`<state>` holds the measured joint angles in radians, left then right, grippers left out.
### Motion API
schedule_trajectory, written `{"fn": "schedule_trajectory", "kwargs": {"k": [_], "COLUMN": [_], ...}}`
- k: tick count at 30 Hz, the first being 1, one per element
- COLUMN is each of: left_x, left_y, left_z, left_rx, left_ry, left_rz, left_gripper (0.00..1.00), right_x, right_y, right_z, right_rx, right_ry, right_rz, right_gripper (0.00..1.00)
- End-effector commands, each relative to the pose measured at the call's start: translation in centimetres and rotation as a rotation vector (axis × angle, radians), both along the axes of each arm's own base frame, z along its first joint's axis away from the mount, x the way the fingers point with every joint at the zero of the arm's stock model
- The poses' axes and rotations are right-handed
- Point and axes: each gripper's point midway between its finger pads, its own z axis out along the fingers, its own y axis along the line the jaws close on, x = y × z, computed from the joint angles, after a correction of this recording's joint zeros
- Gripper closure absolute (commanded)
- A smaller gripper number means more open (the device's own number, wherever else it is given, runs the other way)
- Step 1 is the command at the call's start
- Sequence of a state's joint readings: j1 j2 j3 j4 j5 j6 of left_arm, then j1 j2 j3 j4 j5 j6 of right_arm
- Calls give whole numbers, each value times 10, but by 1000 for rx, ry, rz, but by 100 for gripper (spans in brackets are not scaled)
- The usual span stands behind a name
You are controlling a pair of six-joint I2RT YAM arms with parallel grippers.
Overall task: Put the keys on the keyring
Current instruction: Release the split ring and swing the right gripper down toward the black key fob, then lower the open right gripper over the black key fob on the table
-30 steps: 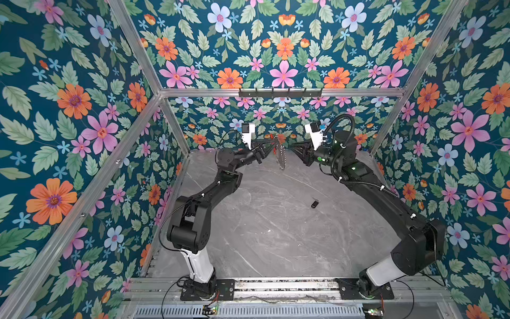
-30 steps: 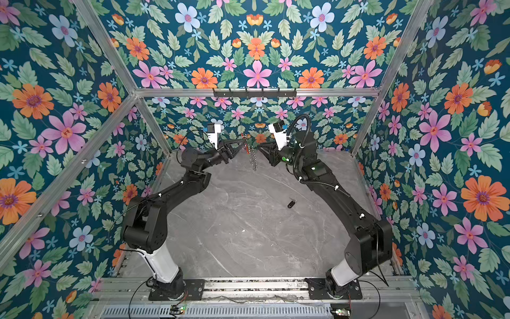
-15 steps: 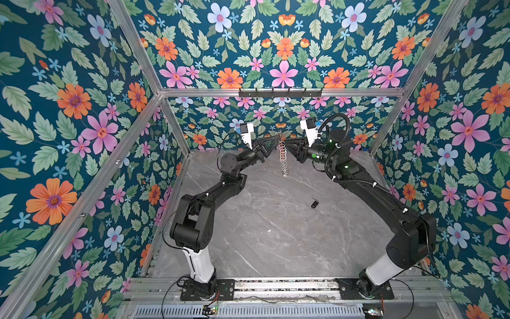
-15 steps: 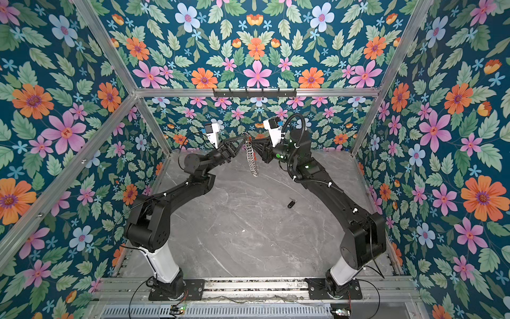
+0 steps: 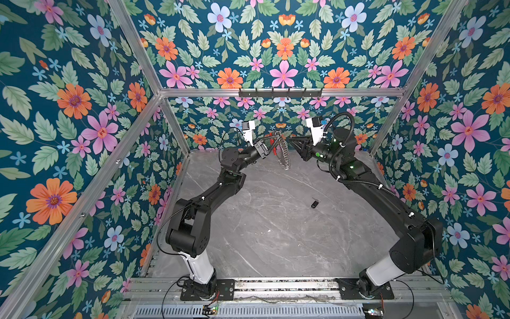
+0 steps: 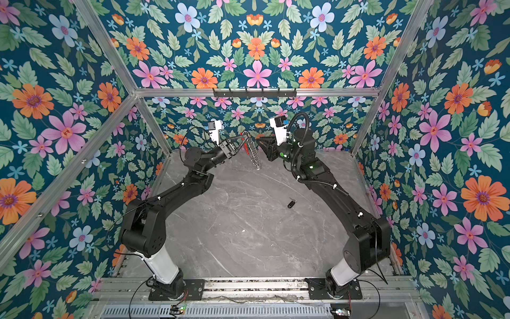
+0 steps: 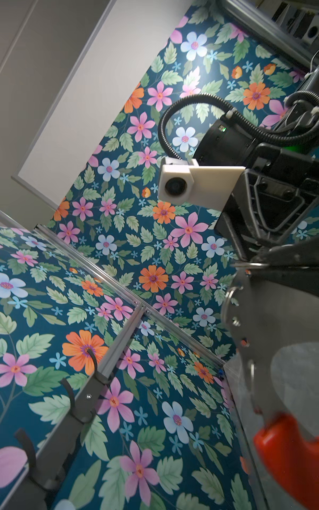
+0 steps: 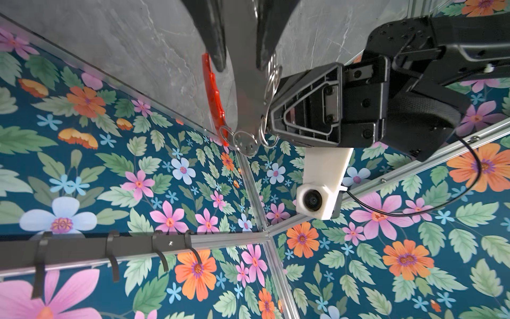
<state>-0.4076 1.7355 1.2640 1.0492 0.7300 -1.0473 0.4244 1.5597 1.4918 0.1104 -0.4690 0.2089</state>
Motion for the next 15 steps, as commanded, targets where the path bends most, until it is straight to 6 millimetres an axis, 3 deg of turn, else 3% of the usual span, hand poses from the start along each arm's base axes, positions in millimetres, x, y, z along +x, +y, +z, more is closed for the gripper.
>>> {"fn": "schedule_trajectory", "kwargs": {"k": [1,6,11,15], "left_x": [11,27,34,38], "left_y": [2,16,31,36], "left_z": [-23,-59,-87,-107], "left_rx": [80,210,235,258], "left_ry": [89,286,409,527], "left_rz": [78,246,349,389], "left_gripper": [100,100,100,100], "right_x": [8,-3,-38,-67], "right_y": [-25,-71,-89,-121], "right_z": [-26,-96,-160,-208], "right_rx": [-29,-58,-113,-174], "right_ry": [107,344,490,583], "right_rz": [-145,-318,-353,-476], "right_gripper": [78,79,80,81]}}
